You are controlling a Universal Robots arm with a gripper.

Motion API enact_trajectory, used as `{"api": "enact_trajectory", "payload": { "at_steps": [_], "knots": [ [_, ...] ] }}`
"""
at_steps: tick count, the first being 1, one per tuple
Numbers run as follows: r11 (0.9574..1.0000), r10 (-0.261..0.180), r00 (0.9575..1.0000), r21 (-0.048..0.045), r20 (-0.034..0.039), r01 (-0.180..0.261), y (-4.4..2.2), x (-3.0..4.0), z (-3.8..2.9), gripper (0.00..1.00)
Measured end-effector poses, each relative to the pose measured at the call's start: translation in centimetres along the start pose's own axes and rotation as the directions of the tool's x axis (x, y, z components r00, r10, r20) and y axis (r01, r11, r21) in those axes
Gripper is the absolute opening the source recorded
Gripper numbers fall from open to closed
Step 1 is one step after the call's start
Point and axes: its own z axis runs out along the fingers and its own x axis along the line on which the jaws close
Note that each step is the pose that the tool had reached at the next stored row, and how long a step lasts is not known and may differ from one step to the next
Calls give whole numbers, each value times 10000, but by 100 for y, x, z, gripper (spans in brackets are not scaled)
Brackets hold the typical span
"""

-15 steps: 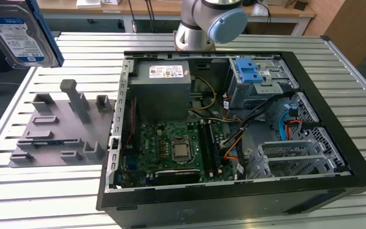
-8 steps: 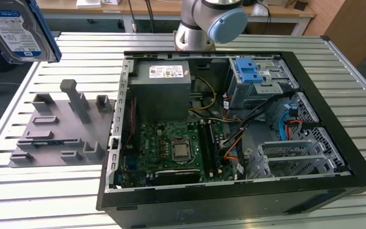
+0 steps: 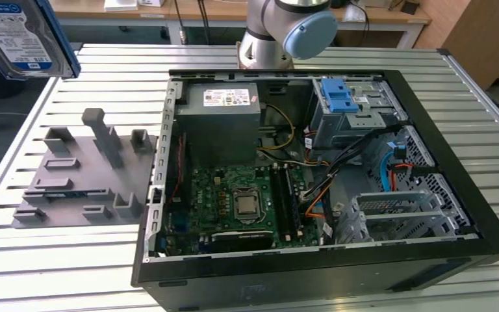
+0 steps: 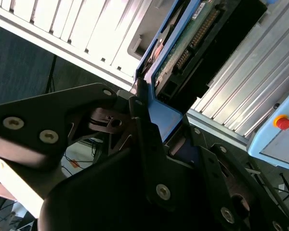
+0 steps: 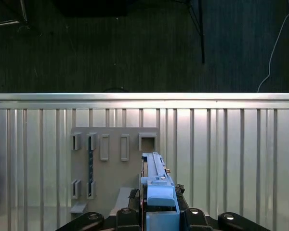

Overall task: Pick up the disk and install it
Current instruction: 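Pick up the disk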

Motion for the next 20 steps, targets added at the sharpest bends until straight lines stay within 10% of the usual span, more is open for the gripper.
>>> {"api": "enact_trajectory", "payload": {
  "at_steps": [20],
  "knots": [
    [10000,0,10000,0,0,0,-5,0,-238,36]
  ]
}}
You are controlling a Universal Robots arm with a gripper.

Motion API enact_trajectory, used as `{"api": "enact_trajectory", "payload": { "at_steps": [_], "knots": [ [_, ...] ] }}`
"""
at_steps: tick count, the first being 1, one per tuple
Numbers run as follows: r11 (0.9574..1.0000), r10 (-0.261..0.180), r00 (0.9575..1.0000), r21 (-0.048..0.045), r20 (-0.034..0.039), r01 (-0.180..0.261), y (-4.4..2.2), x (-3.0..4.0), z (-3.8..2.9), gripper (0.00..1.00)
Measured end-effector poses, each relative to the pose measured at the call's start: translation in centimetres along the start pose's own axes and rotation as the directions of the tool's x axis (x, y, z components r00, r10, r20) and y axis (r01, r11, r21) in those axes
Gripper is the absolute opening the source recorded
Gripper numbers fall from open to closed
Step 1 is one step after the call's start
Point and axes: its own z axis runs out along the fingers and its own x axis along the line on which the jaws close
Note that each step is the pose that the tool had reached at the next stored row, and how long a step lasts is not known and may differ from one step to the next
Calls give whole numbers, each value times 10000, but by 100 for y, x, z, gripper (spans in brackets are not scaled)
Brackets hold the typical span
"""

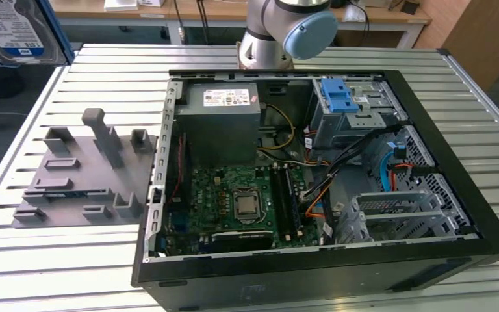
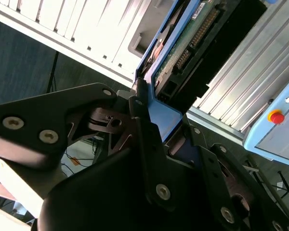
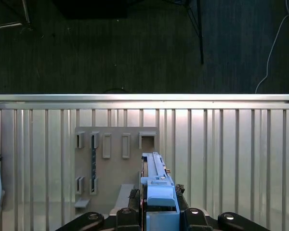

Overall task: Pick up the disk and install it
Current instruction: 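Pick up the disk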

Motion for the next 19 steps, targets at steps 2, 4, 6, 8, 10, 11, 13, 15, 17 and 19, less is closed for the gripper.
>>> {"api": "enact_trajectory", "payload": {
  "at_steps": [2,4,6,8,10,11,13,15,17,19],
  "knots": [
    [10000,0,10000,-2,-1,0,0,0,-2,36],
    [10000,1,10000,-2,-1,-1,1,2,-2,36],
    [10000,1,10000,-3,-1,-1,1,19,-2,36],
    [10000,0,10000,-2,-1,0,0,48,-2,36],
    [10000,-1,10000,-1,-1,1,-1,75,-2,36],
    [10000,0,10000,-2,-1,0,-2,87,-2,36],
    [10000,-1,10000,0,0,1,-8,98,-1,36],
    [10000,0,10000,-1,-1,0,-30,100,-1,36],
    [10000,0,10000,-1,0,0,-52,100,-1,36],
    [10000,1,10000,-2,-1,-1,-67,99,-1,36]
  ]
}}
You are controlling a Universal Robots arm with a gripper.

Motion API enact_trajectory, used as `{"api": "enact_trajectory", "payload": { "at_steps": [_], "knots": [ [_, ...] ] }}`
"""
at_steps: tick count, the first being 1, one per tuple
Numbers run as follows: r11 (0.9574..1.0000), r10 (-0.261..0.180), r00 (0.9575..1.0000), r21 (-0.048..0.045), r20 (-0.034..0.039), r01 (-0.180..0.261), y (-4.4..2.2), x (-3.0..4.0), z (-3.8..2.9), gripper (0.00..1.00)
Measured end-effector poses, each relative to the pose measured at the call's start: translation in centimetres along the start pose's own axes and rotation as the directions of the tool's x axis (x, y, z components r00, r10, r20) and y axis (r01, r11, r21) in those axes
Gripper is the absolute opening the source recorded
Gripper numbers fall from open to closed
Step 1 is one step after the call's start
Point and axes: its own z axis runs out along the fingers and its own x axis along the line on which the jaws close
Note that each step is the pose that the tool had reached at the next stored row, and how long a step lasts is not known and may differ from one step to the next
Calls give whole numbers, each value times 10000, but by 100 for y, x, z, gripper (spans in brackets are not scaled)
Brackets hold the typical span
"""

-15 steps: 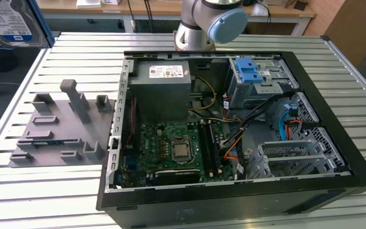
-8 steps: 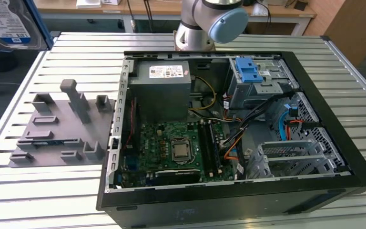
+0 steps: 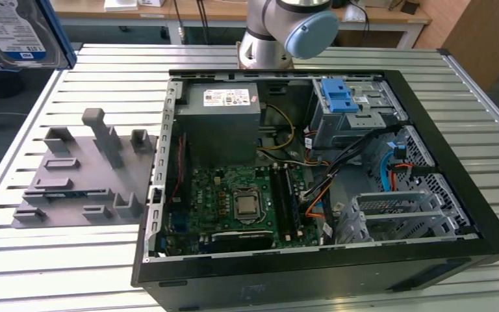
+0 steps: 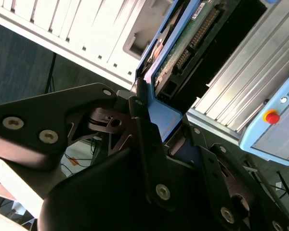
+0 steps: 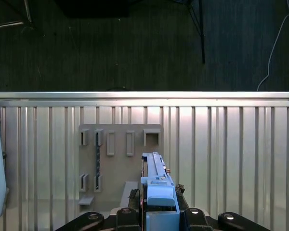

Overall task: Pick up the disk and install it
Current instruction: 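Pick up the disk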

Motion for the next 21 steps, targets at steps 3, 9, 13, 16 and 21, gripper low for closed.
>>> {"api": "enact_trajectory", "payload": {
  "at_steps": [3,9,13,16,21],
  "knots": [
    [10000,-1,10000,0,0,1,-15,0,0,36],
    [10000,0,10000,1,0,0,-42,0,1,36],
    [10000,-1,10000,0,0,1,-60,0,1,36],
    [10000,-1,10000,1,0,1,-86,2,2,36],
    [10000,-1,10000,1,1,1,-133,41,3,36]
  ]
}}
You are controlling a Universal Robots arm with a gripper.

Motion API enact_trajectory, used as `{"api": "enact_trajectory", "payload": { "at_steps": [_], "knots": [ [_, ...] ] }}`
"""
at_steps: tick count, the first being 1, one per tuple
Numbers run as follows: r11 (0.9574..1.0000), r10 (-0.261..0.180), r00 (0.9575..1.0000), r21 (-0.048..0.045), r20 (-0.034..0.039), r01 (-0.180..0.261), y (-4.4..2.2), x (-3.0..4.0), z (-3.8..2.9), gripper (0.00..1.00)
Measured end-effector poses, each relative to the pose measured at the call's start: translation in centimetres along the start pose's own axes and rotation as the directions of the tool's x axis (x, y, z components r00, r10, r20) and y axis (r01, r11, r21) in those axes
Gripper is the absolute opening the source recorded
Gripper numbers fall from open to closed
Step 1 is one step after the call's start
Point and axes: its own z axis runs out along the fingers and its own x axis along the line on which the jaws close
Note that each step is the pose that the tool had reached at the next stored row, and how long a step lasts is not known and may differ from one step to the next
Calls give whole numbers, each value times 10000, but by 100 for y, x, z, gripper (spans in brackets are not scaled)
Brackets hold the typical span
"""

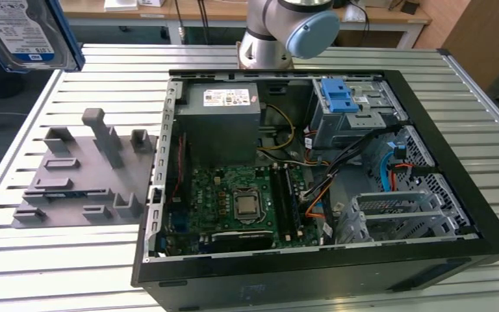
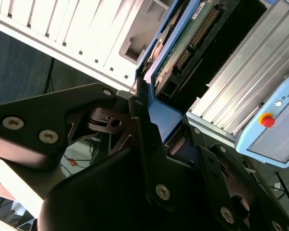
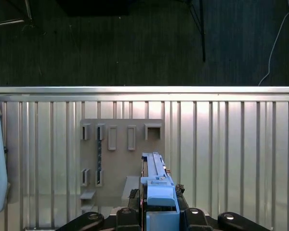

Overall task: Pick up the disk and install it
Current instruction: 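Pick up the disk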

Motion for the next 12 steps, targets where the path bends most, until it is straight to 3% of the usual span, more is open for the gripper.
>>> {"api": "enact_trajectory", "payload": {
  "at_steps": [12],
  "knots": [
    [10000,-1,10000,0,0,1,-152,131,3,36]
  ]
}}
